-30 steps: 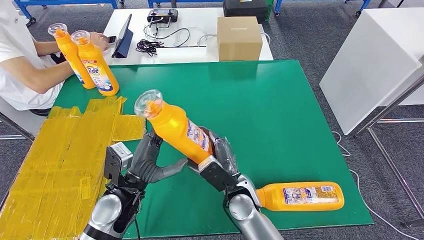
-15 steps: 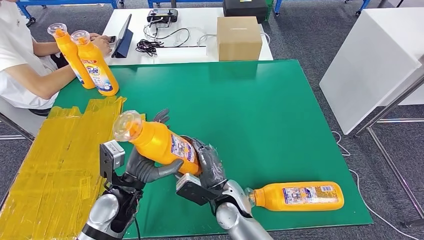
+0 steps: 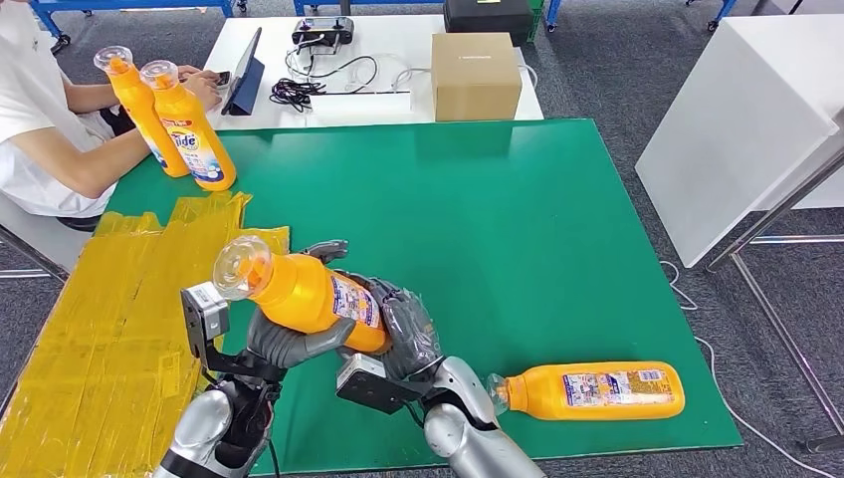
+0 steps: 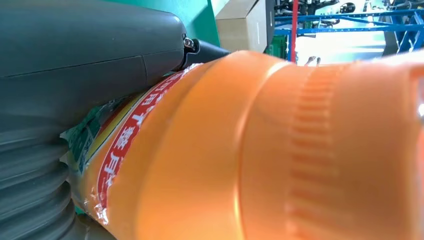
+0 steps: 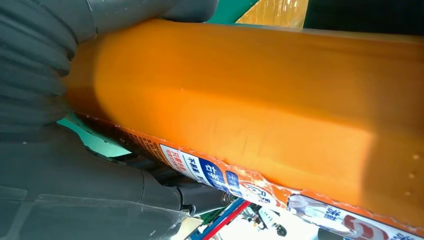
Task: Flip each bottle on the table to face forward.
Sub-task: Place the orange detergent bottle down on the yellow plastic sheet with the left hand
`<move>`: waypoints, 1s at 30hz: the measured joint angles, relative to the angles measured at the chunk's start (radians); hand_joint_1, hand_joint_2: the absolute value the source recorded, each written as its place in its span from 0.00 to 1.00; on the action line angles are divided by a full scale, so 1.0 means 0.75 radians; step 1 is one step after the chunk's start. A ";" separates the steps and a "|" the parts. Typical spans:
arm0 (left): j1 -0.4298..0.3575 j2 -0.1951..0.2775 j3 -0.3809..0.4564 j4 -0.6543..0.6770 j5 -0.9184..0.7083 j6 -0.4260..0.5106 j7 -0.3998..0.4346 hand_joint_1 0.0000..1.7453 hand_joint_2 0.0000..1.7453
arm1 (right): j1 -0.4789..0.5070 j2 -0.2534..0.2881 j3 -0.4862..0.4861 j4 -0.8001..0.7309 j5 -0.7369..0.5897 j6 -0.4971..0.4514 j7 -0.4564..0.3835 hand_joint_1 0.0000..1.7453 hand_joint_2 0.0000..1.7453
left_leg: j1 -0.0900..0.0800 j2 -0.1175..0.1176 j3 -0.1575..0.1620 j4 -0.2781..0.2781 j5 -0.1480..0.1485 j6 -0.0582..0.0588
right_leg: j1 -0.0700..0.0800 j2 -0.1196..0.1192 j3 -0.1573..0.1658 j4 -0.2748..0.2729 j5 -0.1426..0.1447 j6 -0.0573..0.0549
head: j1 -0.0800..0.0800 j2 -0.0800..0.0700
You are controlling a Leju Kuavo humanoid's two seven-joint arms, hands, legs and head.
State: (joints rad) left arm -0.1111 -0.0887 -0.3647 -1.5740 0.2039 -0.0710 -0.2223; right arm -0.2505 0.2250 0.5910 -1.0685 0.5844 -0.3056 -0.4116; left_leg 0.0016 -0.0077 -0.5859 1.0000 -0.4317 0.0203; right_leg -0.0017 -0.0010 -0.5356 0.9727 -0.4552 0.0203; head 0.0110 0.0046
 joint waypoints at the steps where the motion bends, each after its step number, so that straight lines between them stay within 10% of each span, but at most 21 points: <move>1: 0.001 -0.001 0.001 0.000 0.011 0.002 -0.002 1.00 1.00 | -0.001 -0.001 0.003 0.002 0.000 -0.001 0.000 1.00 1.00 | 0.000 0.000 0.000 0.000 0.000 0.000 | 0.000 0.000 0.000 0.000 0.000 0.000 | 0.000 0.000; 13: 0.002 -0.005 0.009 0.000 0.049 0.015 -0.009 1.00 1.00 | -0.006 -0.001 0.014 0.010 -0.001 -0.024 0.002 1.00 1.00 | 0.000 0.000 0.000 0.000 0.000 0.000 | 0.000 0.000 0.000 0.000 0.000 0.000 | 0.000 0.000; 14: 0.002 -0.005 0.009 0.000 0.050 0.018 -0.010 1.00 1.00 | -0.005 -0.001 0.015 0.009 0.001 -0.029 0.003 0.92 1.00 | 0.000 0.000 0.000 0.000 0.000 0.000 | 0.000 0.000 0.000 0.000 0.000 0.000 | 0.000 0.000; 18: 0.002 -0.006 0.010 0.000 0.054 0.036 -0.016 1.00 1.00 | 0.005 -0.002 0.013 -0.007 0.002 -0.044 0.010 0.00 1.00 | 0.000 0.000 0.000 0.000 0.000 0.000 | 0.000 0.000 0.000 0.000 0.000 0.000 | 0.000 0.000; 30: -0.017 0.013 0.063 -0.044 -0.974 0.549 -0.016 1.00 1.00 | 0.230 -0.102 -0.084 -0.597 -0.140 0.034 0.017 0.00 1.00 | 0.000 -0.001 -0.002 0.000 0.000 0.000 | 0.000 0.000 -0.001 0.000 0.000 0.000 | 0.000 0.000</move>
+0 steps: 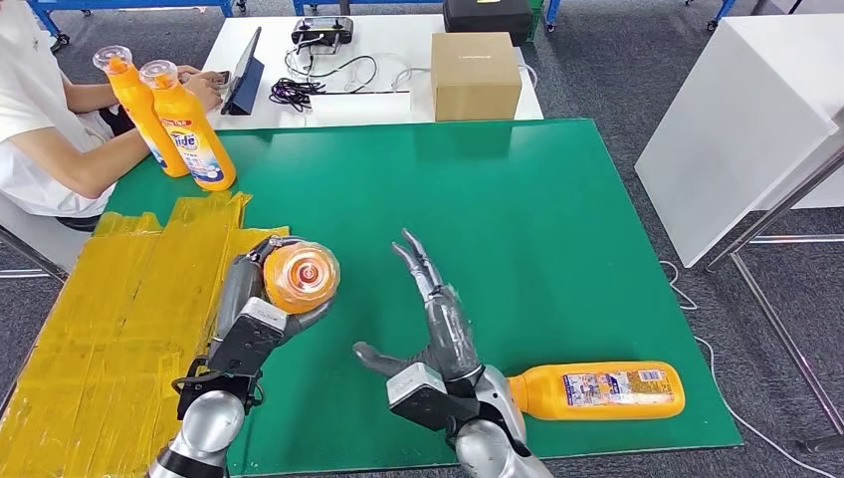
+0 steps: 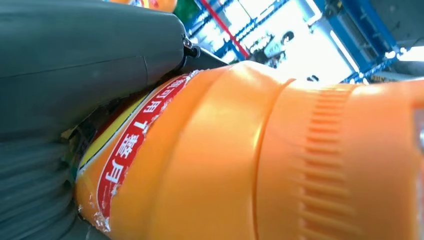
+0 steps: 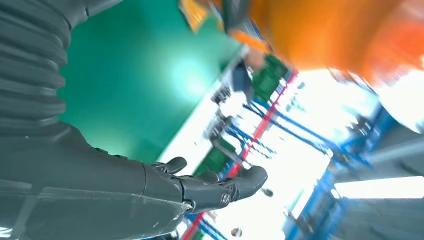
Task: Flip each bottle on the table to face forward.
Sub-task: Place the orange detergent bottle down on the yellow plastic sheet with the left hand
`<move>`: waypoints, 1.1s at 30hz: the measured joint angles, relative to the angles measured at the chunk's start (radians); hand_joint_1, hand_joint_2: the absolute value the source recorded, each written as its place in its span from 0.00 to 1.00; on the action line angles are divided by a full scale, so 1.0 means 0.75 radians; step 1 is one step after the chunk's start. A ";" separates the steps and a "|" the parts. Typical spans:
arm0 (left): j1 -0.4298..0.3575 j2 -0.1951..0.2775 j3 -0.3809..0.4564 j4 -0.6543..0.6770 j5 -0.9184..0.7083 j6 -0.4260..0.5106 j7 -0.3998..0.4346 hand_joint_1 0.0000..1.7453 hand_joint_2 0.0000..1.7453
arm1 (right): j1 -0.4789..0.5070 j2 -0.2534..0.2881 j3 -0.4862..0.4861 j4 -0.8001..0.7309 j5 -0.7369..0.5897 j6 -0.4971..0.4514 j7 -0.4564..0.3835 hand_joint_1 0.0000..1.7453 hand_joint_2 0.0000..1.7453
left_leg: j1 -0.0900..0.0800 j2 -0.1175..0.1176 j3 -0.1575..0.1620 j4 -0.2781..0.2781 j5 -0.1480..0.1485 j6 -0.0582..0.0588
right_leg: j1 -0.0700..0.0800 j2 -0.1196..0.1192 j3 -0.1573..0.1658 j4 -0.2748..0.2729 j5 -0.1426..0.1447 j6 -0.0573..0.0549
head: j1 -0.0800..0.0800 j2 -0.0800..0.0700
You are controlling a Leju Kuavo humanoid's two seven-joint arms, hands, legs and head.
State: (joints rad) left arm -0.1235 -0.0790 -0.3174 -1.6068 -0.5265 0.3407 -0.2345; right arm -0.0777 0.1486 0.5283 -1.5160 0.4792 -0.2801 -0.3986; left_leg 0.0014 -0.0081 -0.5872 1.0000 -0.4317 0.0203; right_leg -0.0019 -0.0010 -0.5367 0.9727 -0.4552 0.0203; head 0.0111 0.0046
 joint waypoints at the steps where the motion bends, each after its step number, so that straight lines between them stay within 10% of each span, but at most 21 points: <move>1: -0.001 0.001 0.005 -0.002 -0.026 0.010 0.007 1.00 1.00 | 0.012 -0.007 -0.008 -0.041 -0.002 0.003 -0.002 0.00 1.00 | 0.000 0.000 0.000 0.000 0.000 0.000 | 0.000 0.000 0.000 0.000 0.000 0.000 | 0.000 0.000; 12: -0.095 0.110 0.092 0.111 -1.342 -0.062 0.519 1.00 1.00 | 0.146 -0.048 -0.153 -0.455 -0.084 0.074 -0.072 0.00 1.00 | 0.000 0.000 0.001 0.000 0.000 0.000 | 0.000 0.000 -0.001 0.000 0.000 0.000 | 0.000 0.000; 19: -0.290 0.252 0.052 0.468 -1.383 -0.302 0.635 1.00 1.00 | 0.176 -0.055 -0.208 -0.581 -0.089 0.089 -0.099 0.00 1.00 | 0.002 0.002 0.001 0.000 0.001 -0.002 | 0.001 0.001 0.000 0.001 0.000 0.000 | 0.000 0.000; 33: -0.510 0.276 0.127 1.035 -1.358 -0.336 0.586 1.00 1.00 | 0.178 -0.055 -0.230 -0.608 -0.087 0.089 -0.098 0.00 1.00 | 0.001 0.000 0.001 0.000 0.001 -0.002 | 0.000 0.000 0.002 0.001 0.000 0.000 | 0.000 0.000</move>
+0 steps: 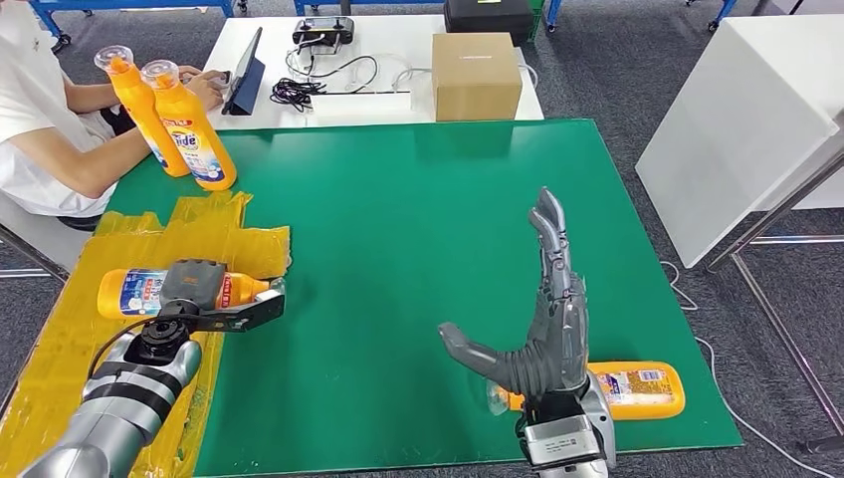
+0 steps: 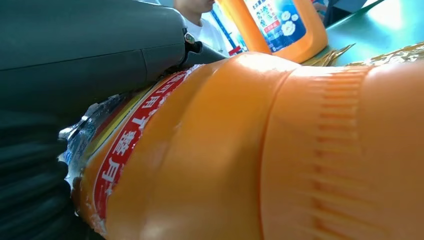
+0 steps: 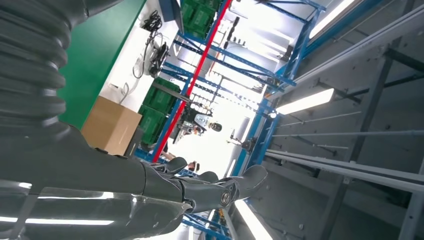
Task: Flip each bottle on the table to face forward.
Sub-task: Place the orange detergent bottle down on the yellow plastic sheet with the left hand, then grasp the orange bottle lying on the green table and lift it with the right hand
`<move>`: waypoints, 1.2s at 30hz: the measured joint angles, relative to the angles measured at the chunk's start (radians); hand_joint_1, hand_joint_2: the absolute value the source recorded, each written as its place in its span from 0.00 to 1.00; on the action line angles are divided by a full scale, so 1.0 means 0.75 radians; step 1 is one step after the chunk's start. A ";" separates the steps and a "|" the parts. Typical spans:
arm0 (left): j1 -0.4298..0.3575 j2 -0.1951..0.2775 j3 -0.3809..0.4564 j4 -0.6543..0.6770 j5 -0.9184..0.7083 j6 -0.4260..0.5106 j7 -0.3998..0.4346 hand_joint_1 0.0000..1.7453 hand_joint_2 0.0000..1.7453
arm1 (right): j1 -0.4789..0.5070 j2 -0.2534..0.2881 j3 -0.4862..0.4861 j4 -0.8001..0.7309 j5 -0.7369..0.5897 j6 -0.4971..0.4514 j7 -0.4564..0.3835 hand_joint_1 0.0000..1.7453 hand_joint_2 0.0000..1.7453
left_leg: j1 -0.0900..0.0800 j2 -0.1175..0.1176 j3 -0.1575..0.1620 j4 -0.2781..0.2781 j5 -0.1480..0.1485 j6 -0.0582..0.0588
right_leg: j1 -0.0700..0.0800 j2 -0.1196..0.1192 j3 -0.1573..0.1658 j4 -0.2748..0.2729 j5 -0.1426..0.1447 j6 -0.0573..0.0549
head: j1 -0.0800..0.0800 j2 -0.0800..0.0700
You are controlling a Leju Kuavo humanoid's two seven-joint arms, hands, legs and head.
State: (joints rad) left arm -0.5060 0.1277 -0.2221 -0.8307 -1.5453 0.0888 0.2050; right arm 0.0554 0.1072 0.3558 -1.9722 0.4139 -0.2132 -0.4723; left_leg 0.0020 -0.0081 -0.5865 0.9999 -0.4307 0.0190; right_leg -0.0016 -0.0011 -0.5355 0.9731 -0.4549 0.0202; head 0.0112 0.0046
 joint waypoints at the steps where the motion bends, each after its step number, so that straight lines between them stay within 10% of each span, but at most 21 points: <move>1: -0.007 0.000 0.002 0.014 0.003 0.000 -0.003 1.00 1.00 | 0.000 0.000 -0.001 0.000 0.000 0.000 0.000 0.00 1.00 | 0.000 0.000 0.000 0.000 0.000 0.000 | 0.000 0.000 0.001 0.000 0.000 0.000 | 0.000 0.000; 3: -0.022 -0.001 0.009 0.042 0.024 -0.010 -0.018 1.00 1.00 | 0.000 0.000 -0.004 0.000 -0.003 -0.001 0.000 0.00 1.00 | 0.000 0.000 0.002 0.000 0.000 0.000 | 0.000 0.000 0.002 0.000 0.000 0.000 | 0.000 0.000; 7: -0.061 -0.004 0.057 0.131 0.093 -0.038 -0.061 0.09 1.00 | -0.008 -0.001 -0.008 0.001 -0.015 -0.002 0.004 0.00 1.00 | 0.000 -0.001 0.008 -0.001 0.000 0.000 | 0.000 0.000 0.009 0.000 0.000 -0.001 | 0.000 0.000; 8: -0.073 -0.004 0.069 0.159 0.103 -0.046 -0.068 0.00 1.00 | -0.014 -0.001 -0.009 0.002 -0.018 -0.002 0.005 0.00 1.00 | 0.000 -0.001 0.010 -0.001 0.000 0.000 | 0.000 -0.001 0.011 0.000 -0.001 -0.001 | 0.000 0.000; 36: -0.003 -0.054 0.223 0.155 0.377 0.121 -0.259 0.00 1.00 | -0.037 -0.002 -0.035 0.042 -0.063 0.006 0.024 0.00 1.00 | 0.000 -0.001 0.025 -0.002 0.001 -0.002 | 0.000 -0.001 0.024 0.000 -0.001 -0.001 | 0.000 0.000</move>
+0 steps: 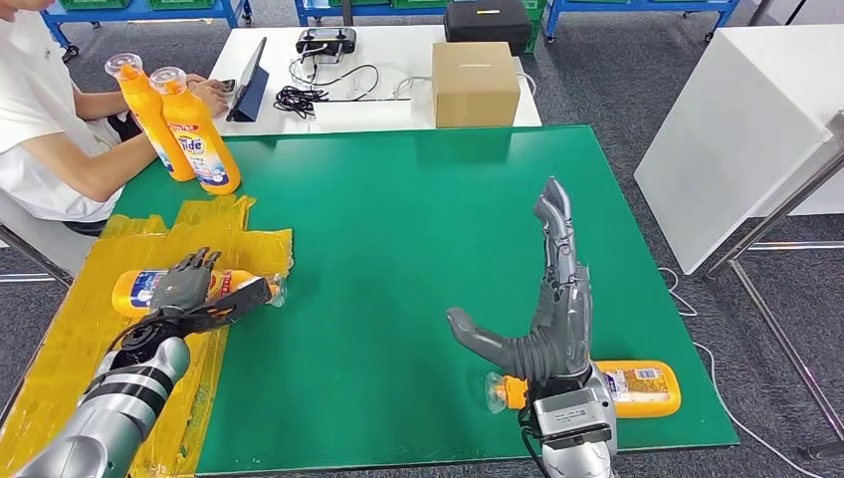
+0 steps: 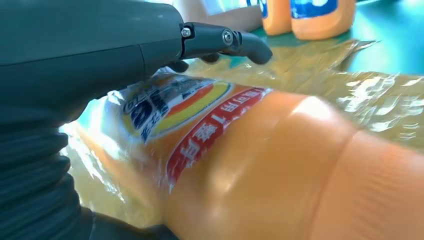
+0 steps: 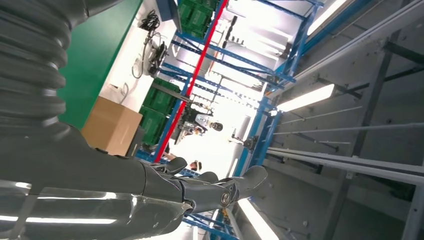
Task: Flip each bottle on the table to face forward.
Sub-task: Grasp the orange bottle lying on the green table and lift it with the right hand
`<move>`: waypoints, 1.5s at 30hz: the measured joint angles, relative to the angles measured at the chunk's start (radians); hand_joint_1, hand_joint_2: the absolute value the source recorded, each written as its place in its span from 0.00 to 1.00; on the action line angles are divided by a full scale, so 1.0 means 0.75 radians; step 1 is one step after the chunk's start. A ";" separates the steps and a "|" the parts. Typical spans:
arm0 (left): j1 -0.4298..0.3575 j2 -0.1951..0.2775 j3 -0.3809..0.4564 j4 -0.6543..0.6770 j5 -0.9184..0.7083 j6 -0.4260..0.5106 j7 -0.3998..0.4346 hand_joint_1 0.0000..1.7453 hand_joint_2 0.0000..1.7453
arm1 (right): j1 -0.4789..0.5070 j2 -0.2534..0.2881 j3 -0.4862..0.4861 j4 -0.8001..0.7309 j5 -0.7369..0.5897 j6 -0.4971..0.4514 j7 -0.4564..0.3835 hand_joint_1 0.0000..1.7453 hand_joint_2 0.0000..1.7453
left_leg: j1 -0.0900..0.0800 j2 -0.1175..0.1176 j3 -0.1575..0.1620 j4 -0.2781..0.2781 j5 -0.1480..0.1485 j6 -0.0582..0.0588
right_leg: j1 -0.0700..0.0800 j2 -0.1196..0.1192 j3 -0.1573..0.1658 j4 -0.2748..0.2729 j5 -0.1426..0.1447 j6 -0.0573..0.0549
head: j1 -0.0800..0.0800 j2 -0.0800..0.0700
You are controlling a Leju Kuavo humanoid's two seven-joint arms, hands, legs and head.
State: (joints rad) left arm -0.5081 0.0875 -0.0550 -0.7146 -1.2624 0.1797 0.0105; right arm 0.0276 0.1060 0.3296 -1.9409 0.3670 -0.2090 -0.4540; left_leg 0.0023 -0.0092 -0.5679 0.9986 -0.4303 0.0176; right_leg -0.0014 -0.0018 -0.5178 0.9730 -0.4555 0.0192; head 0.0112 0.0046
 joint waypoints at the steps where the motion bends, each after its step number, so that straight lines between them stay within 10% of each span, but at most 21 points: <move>1: 0.035 -0.008 0.003 -0.051 0.043 0.031 -0.029 0.00 1.00 | 0.006 0.000 -0.003 0.000 0.001 -0.006 0.000 0.00 1.00 | 0.000 0.000 -0.002 0.000 0.000 0.000 | 0.000 0.000 -0.002 0.000 0.000 0.000 | 0.000 0.000; 23: 0.555 -0.191 0.011 -1.211 0.866 0.295 -0.495 0.00 1.00 | 0.104 -0.026 -0.028 -0.011 0.098 -0.109 0.007 0.00 1.00 | -0.001 0.002 -0.023 0.001 -0.001 0.001 | 0.000 0.001 -0.023 -0.001 0.000 0.001 | 0.000 0.000; 45: 0.611 -0.219 0.012 -1.349 0.886 0.299 -0.505 0.00 1.00 | 0.110 -0.043 -0.036 -0.020 0.110 -0.114 0.016 0.00 1.00 | -0.001 0.001 -0.023 0.001 -0.001 0.001 | 0.000 0.001 -0.022 -0.001 0.000 0.001 | 0.000 0.000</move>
State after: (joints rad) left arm -0.0500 -0.0767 -0.0458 -1.7267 -0.5978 0.4040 -0.3681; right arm 0.1101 0.0739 0.3029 -1.9558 0.4493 -0.2949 -0.4421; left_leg 0.0017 -0.0081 -0.5851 0.9992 -0.4310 0.0181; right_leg -0.0016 -0.0010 -0.5344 0.9723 -0.4553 0.0198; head 0.0111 0.0046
